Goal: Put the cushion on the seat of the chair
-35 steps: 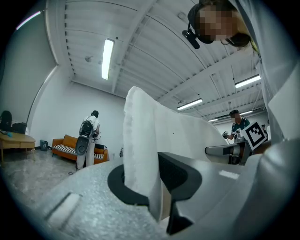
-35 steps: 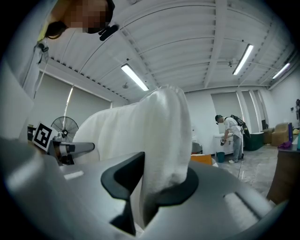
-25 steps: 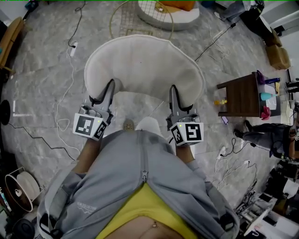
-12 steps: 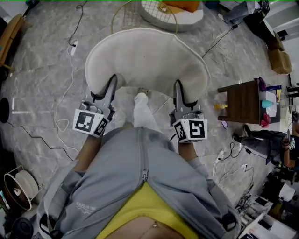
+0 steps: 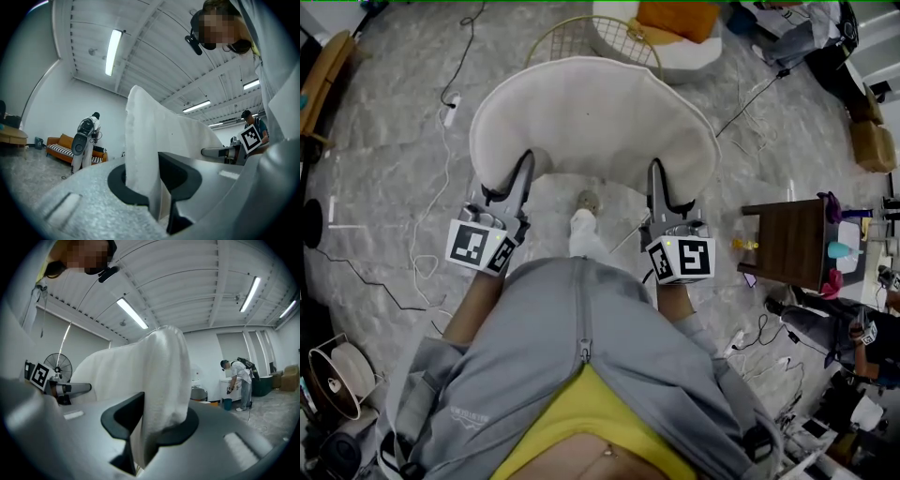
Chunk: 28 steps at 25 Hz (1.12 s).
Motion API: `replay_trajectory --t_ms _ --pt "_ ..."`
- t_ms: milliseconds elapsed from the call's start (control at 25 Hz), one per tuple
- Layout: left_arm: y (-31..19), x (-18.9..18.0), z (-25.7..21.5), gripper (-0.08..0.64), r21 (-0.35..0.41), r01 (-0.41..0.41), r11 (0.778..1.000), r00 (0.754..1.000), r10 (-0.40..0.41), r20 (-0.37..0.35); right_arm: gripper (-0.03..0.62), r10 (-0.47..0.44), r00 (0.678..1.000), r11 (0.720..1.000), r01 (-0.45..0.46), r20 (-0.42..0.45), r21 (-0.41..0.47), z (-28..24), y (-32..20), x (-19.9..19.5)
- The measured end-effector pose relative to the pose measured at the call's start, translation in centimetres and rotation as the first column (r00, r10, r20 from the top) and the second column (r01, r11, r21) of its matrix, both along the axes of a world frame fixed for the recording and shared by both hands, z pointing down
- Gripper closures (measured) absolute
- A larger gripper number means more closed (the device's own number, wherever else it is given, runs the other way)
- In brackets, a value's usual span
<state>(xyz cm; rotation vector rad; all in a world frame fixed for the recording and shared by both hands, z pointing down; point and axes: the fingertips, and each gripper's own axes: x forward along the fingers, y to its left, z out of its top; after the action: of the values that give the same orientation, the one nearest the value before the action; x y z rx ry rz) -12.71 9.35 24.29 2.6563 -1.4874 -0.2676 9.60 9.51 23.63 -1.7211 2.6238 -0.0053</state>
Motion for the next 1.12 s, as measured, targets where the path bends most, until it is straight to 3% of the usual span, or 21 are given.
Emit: replay_trajectory --t_ms 560,1120 --pt "-17.8 3.1 2.1 0.492 -0.092 0.051 0.994 0.999 -0.051 0.008 0.508 -0.095 0.995 0.993 0.095 0.004 -0.065 2.6 -19.6 3.2" --pt "-26.9 1.6 6.9 0.492 -0.206 0.044 0.978 0.999 -0.047 -0.014 0.508 -0.095 0.995 0.982 0.092 -0.007 -0.168 6.9 -28.0 1.7"
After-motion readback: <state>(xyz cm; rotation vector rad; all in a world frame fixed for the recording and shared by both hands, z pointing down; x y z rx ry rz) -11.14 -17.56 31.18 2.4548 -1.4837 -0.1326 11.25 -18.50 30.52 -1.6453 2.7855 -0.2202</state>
